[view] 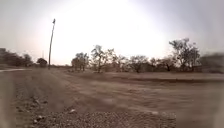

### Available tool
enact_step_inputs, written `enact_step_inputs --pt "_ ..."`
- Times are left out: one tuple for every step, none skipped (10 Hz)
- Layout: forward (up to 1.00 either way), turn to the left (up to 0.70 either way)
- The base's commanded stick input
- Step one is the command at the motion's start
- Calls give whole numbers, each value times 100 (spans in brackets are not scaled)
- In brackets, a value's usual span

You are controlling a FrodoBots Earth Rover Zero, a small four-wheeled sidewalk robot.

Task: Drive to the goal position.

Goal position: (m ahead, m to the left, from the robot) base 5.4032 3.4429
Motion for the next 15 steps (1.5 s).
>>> enact_step_inputs --pt "70 21" --pt "70 35" --pt "70 35" --pt "70 35" --pt "70 35" --pt "70 35" --pt "70 35" --pt "70 35" --pt "70 35" --pt "70 35" --pt "70 0" --pt "70 0" --pt "70 0" --pt "70 0" --pt "70 0"
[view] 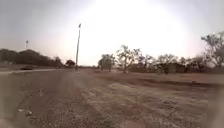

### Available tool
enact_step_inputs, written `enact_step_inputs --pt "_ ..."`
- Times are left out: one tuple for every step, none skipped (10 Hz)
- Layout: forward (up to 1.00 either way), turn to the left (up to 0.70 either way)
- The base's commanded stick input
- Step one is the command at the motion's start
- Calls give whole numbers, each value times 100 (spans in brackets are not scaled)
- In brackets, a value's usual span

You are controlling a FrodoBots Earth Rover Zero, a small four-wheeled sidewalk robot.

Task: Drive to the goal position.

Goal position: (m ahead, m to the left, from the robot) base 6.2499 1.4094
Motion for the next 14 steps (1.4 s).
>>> enact_step_inputs --pt "70 0" --pt "70 0" --pt "70 0" --pt "70 0" --pt "70 0" --pt "70 0" --pt "70 0" --pt "70 0" --pt "70 0" --pt "70 0" --pt "70 0" --pt "70 0" --pt "70 0" --pt "70 0"
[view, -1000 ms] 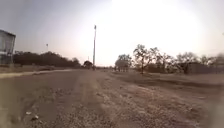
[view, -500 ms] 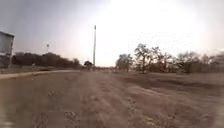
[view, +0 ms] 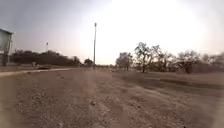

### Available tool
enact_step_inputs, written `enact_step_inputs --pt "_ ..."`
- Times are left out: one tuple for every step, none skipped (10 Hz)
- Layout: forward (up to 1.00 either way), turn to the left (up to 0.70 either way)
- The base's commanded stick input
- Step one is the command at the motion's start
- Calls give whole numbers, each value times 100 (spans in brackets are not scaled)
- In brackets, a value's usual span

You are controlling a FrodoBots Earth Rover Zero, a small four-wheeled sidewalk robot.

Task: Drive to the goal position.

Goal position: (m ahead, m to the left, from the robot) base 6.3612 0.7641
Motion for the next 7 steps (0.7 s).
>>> enact_step_inputs --pt "70 0" --pt "70 0" --pt "70 0" --pt "70 0" --pt "70 0" --pt "70 0" --pt "70 0"
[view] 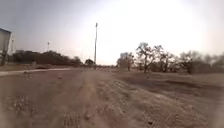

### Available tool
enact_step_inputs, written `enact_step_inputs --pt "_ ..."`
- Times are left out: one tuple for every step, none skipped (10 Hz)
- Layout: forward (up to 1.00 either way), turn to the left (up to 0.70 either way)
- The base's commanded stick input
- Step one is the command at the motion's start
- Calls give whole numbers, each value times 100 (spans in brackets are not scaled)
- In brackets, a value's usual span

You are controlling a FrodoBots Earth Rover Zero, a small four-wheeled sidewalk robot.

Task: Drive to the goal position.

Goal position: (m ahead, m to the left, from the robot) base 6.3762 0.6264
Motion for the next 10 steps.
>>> enact_step_inputs --pt "70 0" --pt "70 0" --pt "70 0" --pt "70 0" --pt "70 0" --pt "70 0" --pt "70 0" --pt "70 0" --pt "70 0" --pt "70 0"
